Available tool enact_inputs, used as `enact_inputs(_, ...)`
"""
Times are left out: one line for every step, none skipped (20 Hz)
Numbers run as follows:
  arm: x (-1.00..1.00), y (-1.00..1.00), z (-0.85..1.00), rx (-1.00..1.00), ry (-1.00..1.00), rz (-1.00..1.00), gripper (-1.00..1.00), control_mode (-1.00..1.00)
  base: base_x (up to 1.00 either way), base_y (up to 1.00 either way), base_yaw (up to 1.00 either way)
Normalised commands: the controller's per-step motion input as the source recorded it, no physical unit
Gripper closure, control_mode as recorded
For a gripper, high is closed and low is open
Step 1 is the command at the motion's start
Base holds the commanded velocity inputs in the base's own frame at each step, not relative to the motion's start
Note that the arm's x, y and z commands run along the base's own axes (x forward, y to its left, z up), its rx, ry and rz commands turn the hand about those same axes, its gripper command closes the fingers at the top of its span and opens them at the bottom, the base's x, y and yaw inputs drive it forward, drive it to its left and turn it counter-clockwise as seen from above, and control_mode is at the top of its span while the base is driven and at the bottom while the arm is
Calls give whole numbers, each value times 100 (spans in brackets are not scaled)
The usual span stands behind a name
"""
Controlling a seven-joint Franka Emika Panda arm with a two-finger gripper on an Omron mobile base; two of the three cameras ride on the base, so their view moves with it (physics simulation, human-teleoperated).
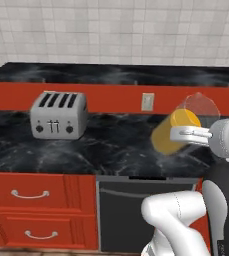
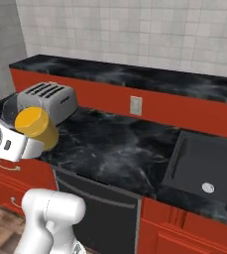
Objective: Place the pitcher and cup on the dining counter for serving.
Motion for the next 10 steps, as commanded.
enact_inputs(0,0,0,0,0,0,100,100,0,100,16)
enact_inputs(0,0,0,0,0,0,100,100,0,100,16)
enact_inputs(0,0,0,0,0,0,100,100,0,100,16)
enact_inputs(0,0,0,0,0,0,100,100,0,100,15)
enact_inputs(0,0,0,0,0,0,100,100,0,100,14)
enact_inputs(0,0,0,0,0,0,100,100,0,100,13)
enact_inputs(0,0,0,0,0,0,100,100,0,100,13)
enact_inputs(0,0,0,0,0,0,100,100,2,100,12)
enact_inputs(0,0,0,0,0,0,100,100,6,100,12)
enact_inputs(0,0,0,0,0,0,100,100,12,100,10)
